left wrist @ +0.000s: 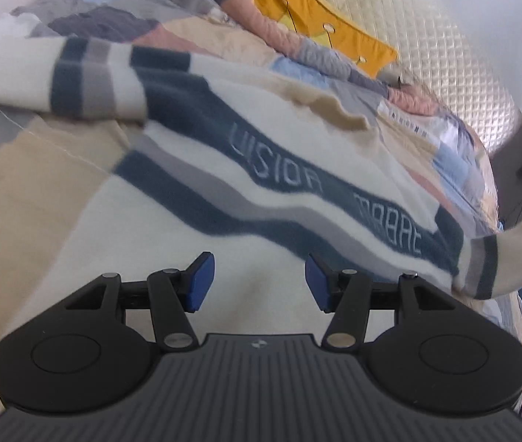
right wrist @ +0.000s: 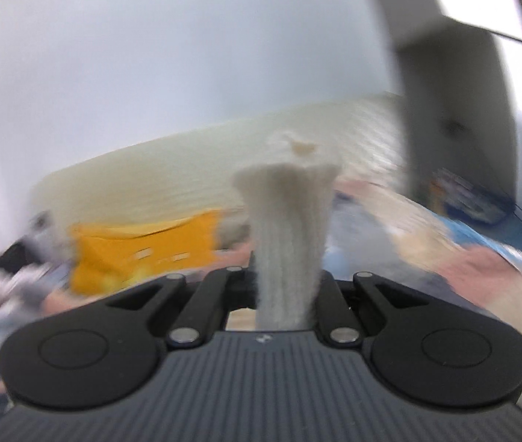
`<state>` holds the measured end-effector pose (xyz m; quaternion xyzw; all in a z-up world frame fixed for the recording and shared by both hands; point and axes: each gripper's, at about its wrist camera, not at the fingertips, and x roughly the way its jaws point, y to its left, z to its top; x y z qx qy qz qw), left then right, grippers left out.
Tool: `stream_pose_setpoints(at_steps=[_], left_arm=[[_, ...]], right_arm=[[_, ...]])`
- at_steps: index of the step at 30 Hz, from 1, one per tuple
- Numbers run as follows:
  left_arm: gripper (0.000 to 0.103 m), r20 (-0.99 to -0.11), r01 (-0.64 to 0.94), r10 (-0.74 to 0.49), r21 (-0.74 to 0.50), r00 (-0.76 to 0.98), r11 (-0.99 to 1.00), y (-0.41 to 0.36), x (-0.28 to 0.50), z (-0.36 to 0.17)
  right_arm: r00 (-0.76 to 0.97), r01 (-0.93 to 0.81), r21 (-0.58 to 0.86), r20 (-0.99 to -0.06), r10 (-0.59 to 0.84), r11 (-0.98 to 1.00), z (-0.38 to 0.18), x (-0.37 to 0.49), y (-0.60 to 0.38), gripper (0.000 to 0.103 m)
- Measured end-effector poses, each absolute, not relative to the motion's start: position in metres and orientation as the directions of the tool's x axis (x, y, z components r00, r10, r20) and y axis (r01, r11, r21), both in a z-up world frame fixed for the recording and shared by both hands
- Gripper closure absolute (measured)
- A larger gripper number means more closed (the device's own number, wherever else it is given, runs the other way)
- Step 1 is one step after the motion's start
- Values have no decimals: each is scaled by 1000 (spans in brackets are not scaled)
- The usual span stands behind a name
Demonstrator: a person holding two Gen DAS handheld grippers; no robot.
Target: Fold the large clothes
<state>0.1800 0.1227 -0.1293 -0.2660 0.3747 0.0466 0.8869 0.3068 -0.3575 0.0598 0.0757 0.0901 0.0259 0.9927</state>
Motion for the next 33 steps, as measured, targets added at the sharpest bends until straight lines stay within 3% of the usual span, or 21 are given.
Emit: stream_pose_setpoints(at_steps=[4,9,14,17,24,27,28,29,31,33], left_arm=[[43,-635,-242,-124,-458,762,855,133,167,-113],[43,-569,-232,-89,-467,817,854,150,149,-92],[43,-528,-277,-43,-512,848,813,185,139,-87],[43,-541,-319,29,-452,841,833,194,138,-91],[43,-546,-303,-27,-506,837,807,205,143,-106],[43,-542,-287,-40,-505,839,814,201,144,-108],[43,-541,-281,-48,-509,839,813,200,144,-108],[42,-539,-275,-58,-515,840,812,200,144,-108],[43,-537,-264,-68,-517,841,814,197,145,-108],[42,-536,-252,-71,-504,841,826,191,144,-107]], right_arm=[[958,-239,21,-159,240,971,76,281,-257,92],[901,-401,-20,-187,390,916,62,251,-157,91],[835,-510,-80,-285,470,857,3,222,-73,91],[786,-560,-84,-367,497,824,-41,202,-37,90],[673,-600,-66,-582,457,798,-134,181,2,88],[631,-611,-37,-626,458,791,-147,177,5,79],[623,-618,-28,-628,467,786,-145,178,4,70],[612,-628,-23,-633,475,778,-142,179,3,54],[591,-647,-19,-644,486,762,-139,177,7,40],[582,-666,-10,-632,512,746,-134,163,-1,40]])
